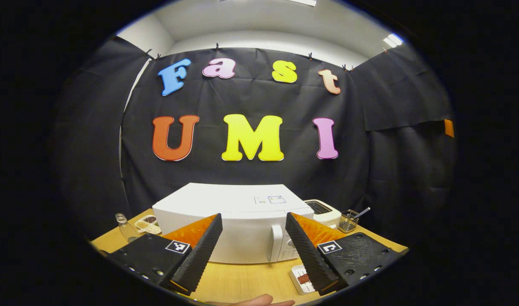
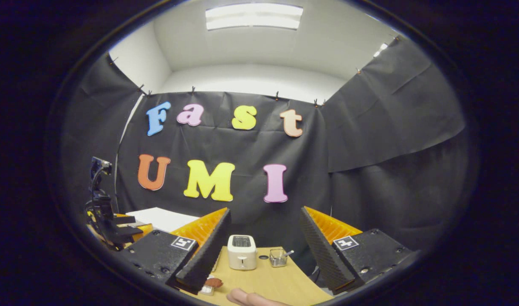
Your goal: Open the microwave oven with the left hand, put the food in, and close the microwave oven.
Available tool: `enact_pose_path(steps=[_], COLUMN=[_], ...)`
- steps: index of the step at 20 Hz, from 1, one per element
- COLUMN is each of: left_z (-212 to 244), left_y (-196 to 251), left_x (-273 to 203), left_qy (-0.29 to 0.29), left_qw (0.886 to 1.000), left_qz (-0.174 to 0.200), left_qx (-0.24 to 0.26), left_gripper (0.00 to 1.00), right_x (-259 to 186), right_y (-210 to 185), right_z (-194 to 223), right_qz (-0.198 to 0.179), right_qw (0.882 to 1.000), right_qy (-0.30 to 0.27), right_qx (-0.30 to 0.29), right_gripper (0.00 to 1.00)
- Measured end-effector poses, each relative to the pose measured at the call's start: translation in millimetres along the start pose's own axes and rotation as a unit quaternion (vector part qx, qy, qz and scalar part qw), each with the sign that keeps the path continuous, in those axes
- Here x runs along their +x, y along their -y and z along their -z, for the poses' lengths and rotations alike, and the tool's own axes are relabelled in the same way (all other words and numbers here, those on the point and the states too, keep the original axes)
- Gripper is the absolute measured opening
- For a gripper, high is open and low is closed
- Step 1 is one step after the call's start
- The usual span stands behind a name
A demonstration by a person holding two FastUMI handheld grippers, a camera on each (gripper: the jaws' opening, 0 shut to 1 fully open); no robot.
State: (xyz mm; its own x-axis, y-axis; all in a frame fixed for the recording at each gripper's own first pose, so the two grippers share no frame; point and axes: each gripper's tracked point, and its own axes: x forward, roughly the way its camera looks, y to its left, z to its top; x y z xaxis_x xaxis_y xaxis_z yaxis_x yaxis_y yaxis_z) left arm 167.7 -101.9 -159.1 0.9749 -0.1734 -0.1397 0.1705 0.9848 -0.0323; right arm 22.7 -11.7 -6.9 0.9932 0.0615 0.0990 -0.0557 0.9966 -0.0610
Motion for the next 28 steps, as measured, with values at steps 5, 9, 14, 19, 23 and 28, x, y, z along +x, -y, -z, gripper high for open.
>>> enact_pose_path(steps=[5,9,14,19,23,28], left_z=[62,112,147,144,148,153], left_y=[20,37,46,51,45,46], left_x=[47,87,125,132,133,127], left_qy=[-0.023,-0.039,-0.057,-0.029,-0.042,-0.070], left_qw=[1.000,0.999,0.998,0.999,0.998,0.997], left_qz=[0.009,0.003,-0.013,-0.041,-0.030,-0.010], left_qx=[0.007,0.000,-0.010,-0.007,-0.019,-0.015], left_gripper=[0.93,0.93,0.93,0.51,0.18,0.11], right_x=[14,24,33,39,38,31], right_y=[4,20,45,66,68,71], right_z=[28,50,80,107,122,111], right_qz=[-0.003,0.006,0.008,0.023,0.020,0.028], right_qw=[1.000,0.999,0.998,0.996,0.993,0.994], right_qy=[-0.024,-0.035,-0.059,-0.083,-0.106,-0.098], right_qx=[0.006,0.011,0.018,0.023,0.043,0.032], right_gripper=[1.00,1.00,1.00,1.00,0.94,1.00])
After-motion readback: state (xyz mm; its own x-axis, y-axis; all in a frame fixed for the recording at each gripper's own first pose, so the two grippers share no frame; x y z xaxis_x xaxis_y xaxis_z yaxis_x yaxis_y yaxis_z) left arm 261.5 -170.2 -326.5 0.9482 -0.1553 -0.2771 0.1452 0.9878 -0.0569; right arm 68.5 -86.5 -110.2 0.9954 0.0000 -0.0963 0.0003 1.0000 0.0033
